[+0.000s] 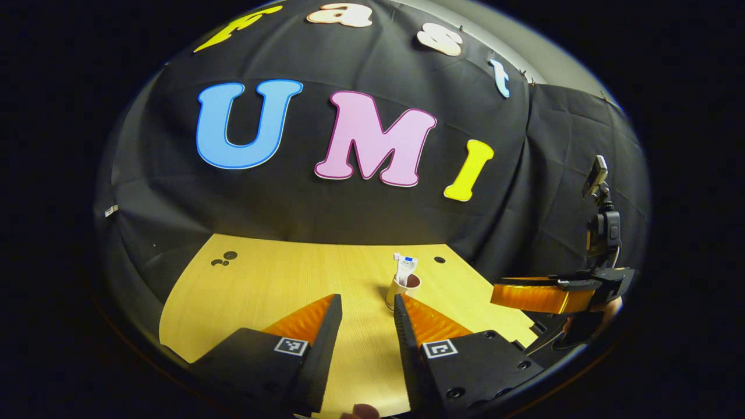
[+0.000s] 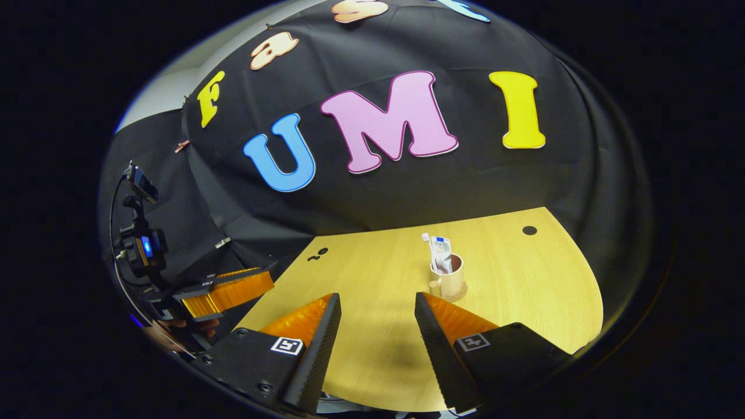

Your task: Put the toothbrush and toothpaste on the desktop into the cup, then pick up the cup and place it on the coaster on the desktop.

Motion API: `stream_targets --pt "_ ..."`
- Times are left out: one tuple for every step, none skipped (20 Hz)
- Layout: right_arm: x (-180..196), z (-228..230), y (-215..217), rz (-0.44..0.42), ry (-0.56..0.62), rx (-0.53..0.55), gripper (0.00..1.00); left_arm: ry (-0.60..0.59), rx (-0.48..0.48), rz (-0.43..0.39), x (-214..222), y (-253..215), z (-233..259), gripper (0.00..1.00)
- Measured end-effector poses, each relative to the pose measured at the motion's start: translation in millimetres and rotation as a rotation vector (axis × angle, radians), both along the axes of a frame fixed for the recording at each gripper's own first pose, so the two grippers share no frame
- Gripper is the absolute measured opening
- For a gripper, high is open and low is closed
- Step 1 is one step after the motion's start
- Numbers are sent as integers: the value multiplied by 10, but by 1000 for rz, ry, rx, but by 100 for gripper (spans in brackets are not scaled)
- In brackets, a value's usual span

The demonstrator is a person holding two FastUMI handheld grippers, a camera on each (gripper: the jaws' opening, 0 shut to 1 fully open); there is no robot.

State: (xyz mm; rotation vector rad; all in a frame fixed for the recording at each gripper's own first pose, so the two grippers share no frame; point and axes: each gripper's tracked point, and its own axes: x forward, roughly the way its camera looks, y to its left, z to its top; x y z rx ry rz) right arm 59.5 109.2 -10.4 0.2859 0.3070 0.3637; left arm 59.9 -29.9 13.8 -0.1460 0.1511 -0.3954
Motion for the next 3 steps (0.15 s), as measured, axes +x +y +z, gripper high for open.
stream_targets --pt "-10 14 30 3 -2 2 80 0 5 0 -42 15 -14 57" --pt "-11 40 39 3 -7 3 80 2 9 -2 -68 30 -28 57" --pt "-2 48 58 3 -8 3 80 8 10 -5 -80 31 -58 57"
